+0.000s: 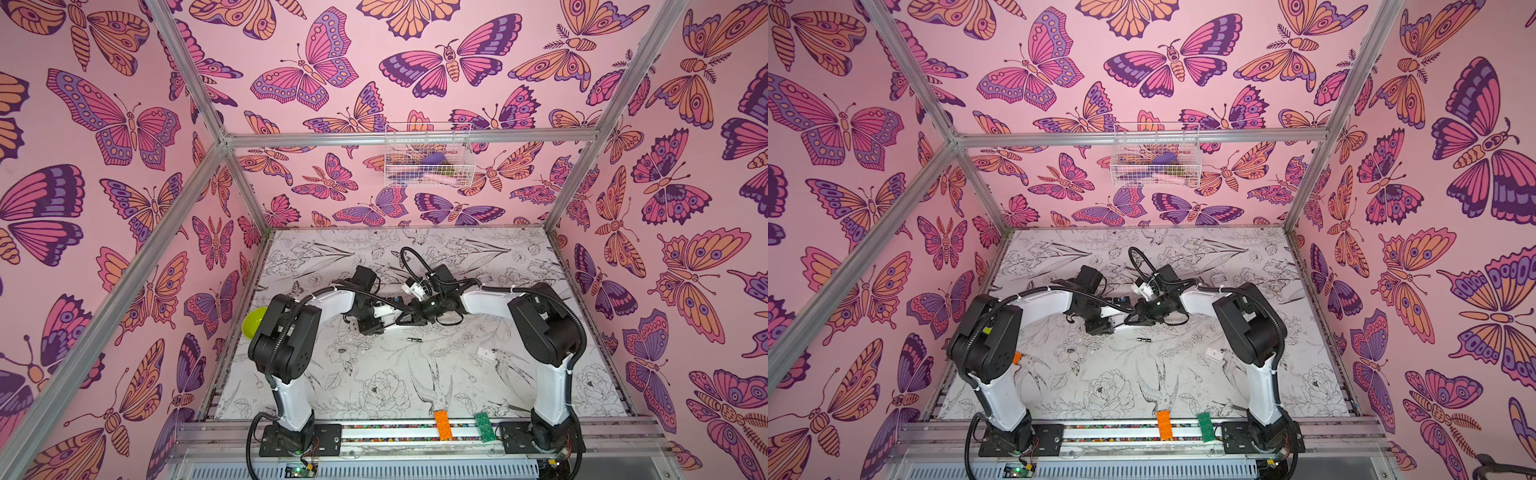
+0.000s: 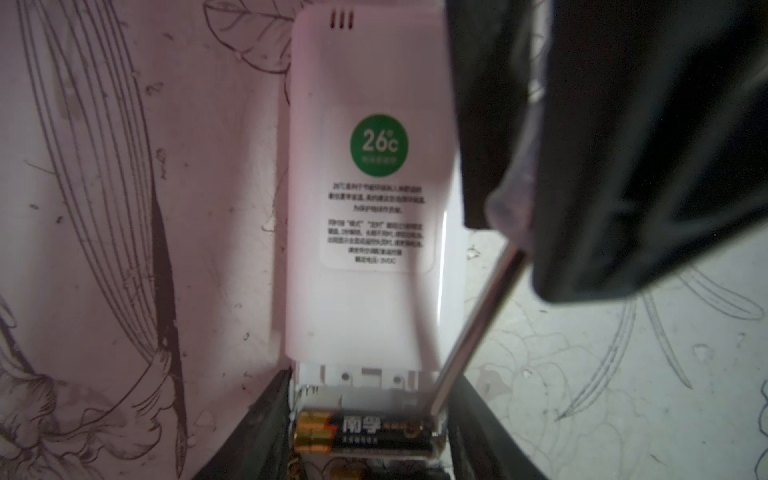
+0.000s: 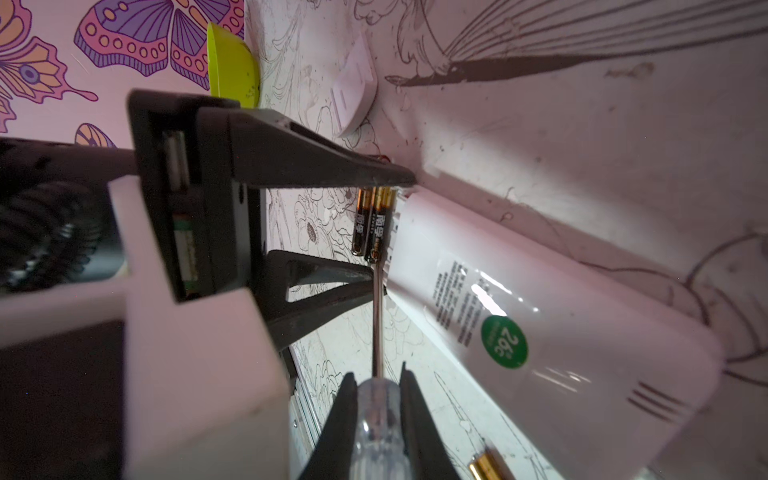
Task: Unload the batteries from the remote control
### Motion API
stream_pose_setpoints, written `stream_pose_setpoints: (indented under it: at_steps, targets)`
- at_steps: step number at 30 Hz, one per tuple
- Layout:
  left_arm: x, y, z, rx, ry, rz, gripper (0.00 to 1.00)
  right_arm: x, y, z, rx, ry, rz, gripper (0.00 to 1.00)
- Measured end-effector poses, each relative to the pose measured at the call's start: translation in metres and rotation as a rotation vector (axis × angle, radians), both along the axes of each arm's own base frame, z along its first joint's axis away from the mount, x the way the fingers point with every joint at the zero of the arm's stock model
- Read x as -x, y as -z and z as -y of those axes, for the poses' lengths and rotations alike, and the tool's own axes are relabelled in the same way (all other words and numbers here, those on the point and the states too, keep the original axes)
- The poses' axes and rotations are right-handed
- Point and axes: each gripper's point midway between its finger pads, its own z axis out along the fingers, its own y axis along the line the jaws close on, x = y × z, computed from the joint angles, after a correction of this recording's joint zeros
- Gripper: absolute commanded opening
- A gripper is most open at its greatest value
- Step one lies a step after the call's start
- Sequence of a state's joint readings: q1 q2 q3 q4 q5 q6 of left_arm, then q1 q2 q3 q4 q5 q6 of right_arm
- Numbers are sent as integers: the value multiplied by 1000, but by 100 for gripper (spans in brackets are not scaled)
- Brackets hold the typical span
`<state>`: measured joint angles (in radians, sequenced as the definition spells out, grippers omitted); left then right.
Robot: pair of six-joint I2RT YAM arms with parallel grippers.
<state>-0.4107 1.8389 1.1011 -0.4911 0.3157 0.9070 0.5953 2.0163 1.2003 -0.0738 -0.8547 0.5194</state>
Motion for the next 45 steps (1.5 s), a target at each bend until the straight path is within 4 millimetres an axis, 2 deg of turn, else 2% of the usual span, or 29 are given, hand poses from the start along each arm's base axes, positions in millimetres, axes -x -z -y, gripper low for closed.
stream_pose_setpoints:
  at_steps: [10,14,19,22,27,30,34,38,42,45]
  targets:
    - [0,0,0,1,2,-1,54,-3,7,-6,-33,-14,-1,0]
    - [0,0,0,-2,1,0,64,-3,9,-8,-52,-16,0,0]
    - [4,-6,0,4,-5,-5,82,-2,10,-7,-56,-12,1,0]
    - [6,-24,-1,25,-21,24,92,-2,7,-4,-53,-3,6,0]
    - [12,-77,-7,86,-46,152,96,-1,-11,12,-49,32,37,0]
    - [18,-89,-19,97,-79,187,99,-2,-28,21,-55,53,75,0]
    - [37,-79,-51,73,-146,166,100,0,-46,37,-58,80,124,0]
    - [56,-62,-82,-13,-184,139,100,2,-50,57,-39,121,144,0]
    - [75,-49,-102,-51,-198,110,100,1,-52,74,-17,158,156,0]
    - [78,-42,-111,-59,-220,100,100,-1,-53,85,-3,184,173,0]
